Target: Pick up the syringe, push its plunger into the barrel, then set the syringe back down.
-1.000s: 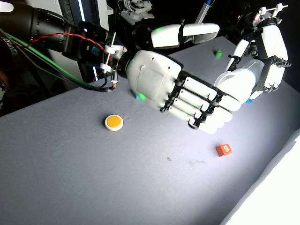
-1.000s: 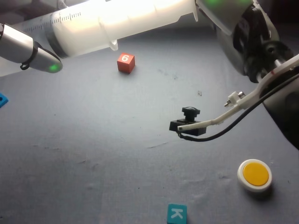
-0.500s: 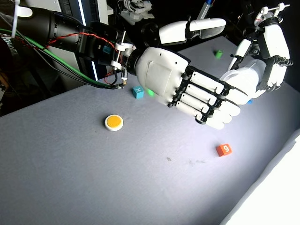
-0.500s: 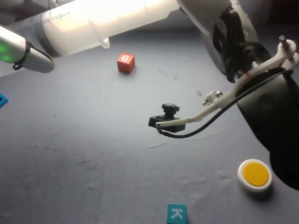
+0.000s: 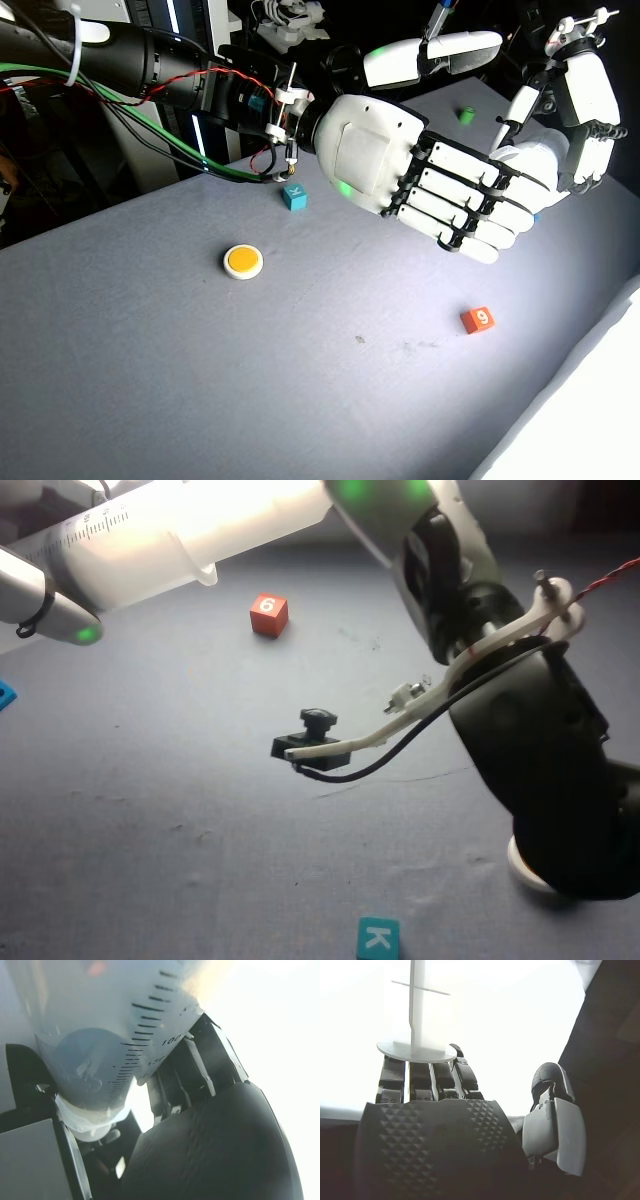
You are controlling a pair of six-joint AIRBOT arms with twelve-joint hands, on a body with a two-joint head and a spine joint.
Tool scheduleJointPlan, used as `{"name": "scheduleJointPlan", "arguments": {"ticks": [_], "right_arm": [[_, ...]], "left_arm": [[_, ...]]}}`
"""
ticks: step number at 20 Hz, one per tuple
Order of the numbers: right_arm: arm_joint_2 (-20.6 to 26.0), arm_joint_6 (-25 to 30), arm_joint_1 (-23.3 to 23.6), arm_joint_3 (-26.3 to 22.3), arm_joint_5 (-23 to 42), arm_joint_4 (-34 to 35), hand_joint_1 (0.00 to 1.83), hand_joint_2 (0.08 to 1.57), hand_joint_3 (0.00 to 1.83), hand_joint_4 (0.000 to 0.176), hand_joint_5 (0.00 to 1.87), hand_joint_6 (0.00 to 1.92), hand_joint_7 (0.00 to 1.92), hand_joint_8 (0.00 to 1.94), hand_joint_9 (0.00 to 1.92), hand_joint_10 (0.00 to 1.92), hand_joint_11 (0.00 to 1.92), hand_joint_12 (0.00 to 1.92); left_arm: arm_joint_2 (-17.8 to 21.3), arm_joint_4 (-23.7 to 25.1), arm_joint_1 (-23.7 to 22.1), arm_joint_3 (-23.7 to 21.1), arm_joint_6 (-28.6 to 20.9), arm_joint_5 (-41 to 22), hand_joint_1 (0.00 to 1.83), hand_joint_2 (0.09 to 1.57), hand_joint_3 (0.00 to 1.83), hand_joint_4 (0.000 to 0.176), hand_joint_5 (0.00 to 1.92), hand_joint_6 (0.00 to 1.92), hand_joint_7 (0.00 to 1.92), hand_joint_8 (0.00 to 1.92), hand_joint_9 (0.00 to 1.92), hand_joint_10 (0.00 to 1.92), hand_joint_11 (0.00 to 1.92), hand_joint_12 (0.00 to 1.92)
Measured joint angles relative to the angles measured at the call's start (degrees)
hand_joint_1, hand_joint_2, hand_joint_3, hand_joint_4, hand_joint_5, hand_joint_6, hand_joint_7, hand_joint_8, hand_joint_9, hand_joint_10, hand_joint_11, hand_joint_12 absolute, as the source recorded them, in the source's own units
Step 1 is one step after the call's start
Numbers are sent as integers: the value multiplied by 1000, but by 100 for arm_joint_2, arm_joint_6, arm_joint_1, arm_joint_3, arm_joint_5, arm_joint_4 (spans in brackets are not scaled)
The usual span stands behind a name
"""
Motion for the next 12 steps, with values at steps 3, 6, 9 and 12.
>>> {"name": "scheduleJointPlan", "arguments": {"ticks": [3,6,9,12], "right_arm": [[-136,-13,0,50,-24,-133,0,1062,0,0,0,0,0,0,0,0,0,0],[-308,-15,-24,164,-50,-192,0,1068,2,0,0,0,0,0,0,0,0,0],[-525,-13,-107,334,-76,-356,0,1070,3,0,0,0,0,0,0,0,0,0],[-719,-9,-127,490,-96,-391,0,1056,0,0,0,0,0,0,0,0,0,0]], "left_arm": [[0,7,0,0,-2,-39,1330,1166,3,0,817,1110,893,1236,829,1383,658,1573],[0,28,0,0,0,-42,1360,1168,0,0,811,1126,892,1226,809,1402,643,1563],[-7,46,0,0,7,-39,1362,1163,0,0,814,1125,899,1194,827,1396,663,1563],[-13,55,0,0,7,-22,1363,1159,0,0,825,1081,907,1197,833,1380,670,1529]]}}
